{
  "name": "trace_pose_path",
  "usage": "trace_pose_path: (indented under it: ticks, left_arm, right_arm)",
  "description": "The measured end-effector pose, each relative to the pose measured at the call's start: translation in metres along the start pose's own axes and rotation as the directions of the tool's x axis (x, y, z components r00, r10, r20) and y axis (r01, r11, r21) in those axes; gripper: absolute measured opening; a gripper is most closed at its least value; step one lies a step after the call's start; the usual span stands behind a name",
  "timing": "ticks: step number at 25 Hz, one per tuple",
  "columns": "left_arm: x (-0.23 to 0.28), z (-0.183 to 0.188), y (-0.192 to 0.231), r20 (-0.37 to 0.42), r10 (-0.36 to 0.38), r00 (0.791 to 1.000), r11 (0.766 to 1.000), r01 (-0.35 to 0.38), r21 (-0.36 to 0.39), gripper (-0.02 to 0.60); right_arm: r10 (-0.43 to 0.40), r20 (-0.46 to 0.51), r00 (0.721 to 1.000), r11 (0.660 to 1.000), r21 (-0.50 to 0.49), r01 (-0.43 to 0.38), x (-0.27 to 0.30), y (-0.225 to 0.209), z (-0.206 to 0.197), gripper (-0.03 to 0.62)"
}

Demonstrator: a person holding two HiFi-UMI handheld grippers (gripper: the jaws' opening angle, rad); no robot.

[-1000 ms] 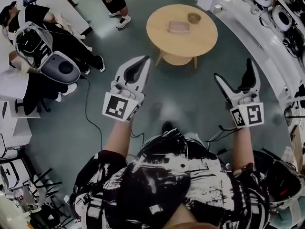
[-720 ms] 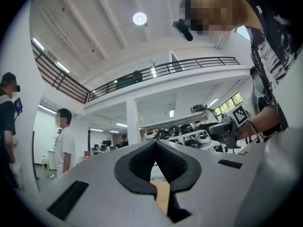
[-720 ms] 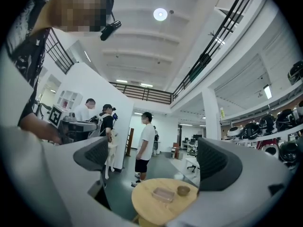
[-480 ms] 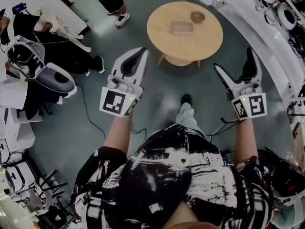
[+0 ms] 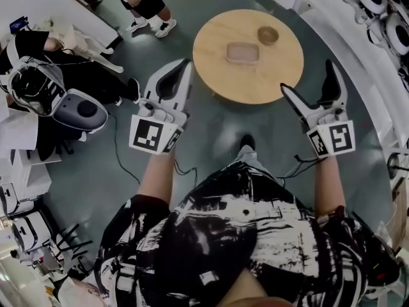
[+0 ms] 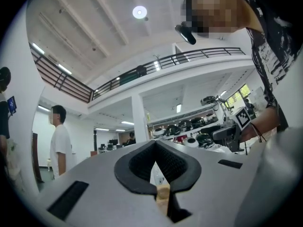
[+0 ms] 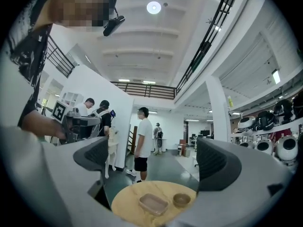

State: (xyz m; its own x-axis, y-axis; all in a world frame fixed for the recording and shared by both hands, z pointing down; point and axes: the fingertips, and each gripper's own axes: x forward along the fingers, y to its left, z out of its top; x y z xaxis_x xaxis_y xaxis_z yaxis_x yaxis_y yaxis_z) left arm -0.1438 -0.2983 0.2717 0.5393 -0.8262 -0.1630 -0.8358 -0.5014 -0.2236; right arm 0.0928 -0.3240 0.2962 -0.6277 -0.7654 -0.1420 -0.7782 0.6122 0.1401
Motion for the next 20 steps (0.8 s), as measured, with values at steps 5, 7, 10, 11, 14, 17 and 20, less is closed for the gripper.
trace_pose_path:
  ticks: [5, 7, 10, 11, 14, 17, 20]
  left_arm:
    - [0.078, -0.01, 0.014, -0.004, 0.032, 0.999, 0.999, -0.032, 0.007, -0.002]
    - [0.102, -0.013, 0.018, -0.007, 0.046, 0.999, 0.999, -0.046, 0.01, -0.002]
    - [0.12, -0.019, 0.022, -0.028, 0.066, 0.997, 0.998, -0.066, 0.015, -0.002]
    - [0.123, -0.021, 0.025, -0.036, 0.071, 0.997, 0.997, -0.07, 0.019, -0.002]
    - [0.132, -0.027, 0.037, -0.049, 0.08, 0.996, 0.996, -0.079, 0.029, -0.002]
    - [0.139, -0.027, 0.05, -0.049, 0.081, 0.996, 0.996, -0.079, 0.032, -0.002]
    - [0.148, -0.025, 0.055, -0.042, 0.067, 0.997, 0.997, -0.066, 0.033, -0.002]
  right_arm:
    - [0.051, -0.025, 0.998, 0.998, 0.025, -0.05, 0.045, -0.066, -0.026, 0.571]
    - [0.073, -0.03, 0.997, 0.997, 0.03, -0.072, 0.06, -0.085, -0.035, 0.571]
    - [0.098, -0.036, 0.995, 0.994, 0.054, -0.096, 0.078, -0.102, -0.049, 0.57]
    - [0.104, -0.038, 0.994, 0.993, 0.061, -0.101, 0.084, -0.105, -0.054, 0.569]
    - [0.113, -0.038, 0.993, 0.991, 0.073, -0.11, 0.102, -0.111, -0.065, 0.569]
    - [0.11, -0.046, 0.993, 0.991, 0.081, -0.106, 0.118, -0.114, -0.071, 0.569]
    - [0.103, -0.058, 0.993, 0.991, 0.087, -0.097, 0.127, -0.116, -0.078, 0.569]
